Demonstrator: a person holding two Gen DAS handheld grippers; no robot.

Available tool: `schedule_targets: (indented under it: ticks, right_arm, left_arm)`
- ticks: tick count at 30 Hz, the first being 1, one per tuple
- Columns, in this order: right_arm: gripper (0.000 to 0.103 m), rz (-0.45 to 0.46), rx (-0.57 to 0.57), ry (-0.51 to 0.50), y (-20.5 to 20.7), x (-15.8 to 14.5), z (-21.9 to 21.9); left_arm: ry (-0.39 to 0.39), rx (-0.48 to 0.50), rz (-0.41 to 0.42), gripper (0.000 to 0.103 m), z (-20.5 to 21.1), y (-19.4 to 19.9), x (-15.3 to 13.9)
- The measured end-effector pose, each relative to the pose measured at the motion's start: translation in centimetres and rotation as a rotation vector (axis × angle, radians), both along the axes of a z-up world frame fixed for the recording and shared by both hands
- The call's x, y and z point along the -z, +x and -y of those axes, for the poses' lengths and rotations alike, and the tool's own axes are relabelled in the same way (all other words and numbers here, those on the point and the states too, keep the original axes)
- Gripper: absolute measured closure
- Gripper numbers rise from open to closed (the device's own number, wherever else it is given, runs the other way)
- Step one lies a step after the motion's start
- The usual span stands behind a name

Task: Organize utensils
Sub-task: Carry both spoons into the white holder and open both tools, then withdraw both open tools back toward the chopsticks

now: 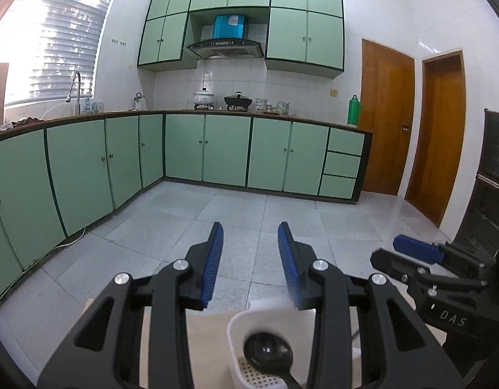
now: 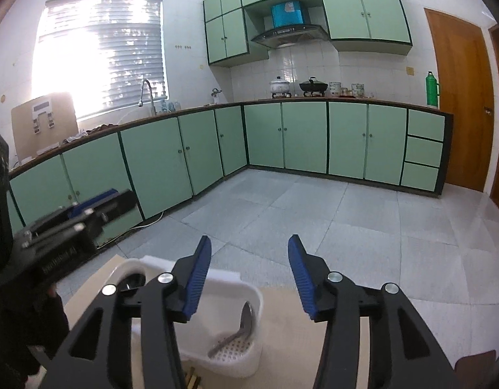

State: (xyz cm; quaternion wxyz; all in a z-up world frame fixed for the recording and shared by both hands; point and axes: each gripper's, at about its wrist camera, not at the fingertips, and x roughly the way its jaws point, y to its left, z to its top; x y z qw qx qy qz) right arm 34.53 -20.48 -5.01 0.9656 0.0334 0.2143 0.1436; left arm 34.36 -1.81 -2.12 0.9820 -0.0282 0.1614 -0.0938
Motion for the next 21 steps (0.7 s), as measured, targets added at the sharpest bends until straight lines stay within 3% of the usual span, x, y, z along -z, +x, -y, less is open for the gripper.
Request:
schedule_targets:
  ticks: [12,16,21]
  right_arm:
    - [0.049,-0.025,0.027,0.046,-7.3,1.8,2.4]
    - [0.047,-0.059,0.04,0.053,-10.1,3.1,2.6]
    - [0.046,-0.138,0.04,0.038,-14.3,5.7,1.9]
  left_arm:
    - [-0.04,-0.065,-0.033,0.05,-3.5,-8.3,1.0]
    - [-0.024,-0.086,-0.105,0.046,-4.0,-11.5,3.4]
    - [-0.008,-0.083,-0.264,0.042,-3.9,-15.6,7.5]
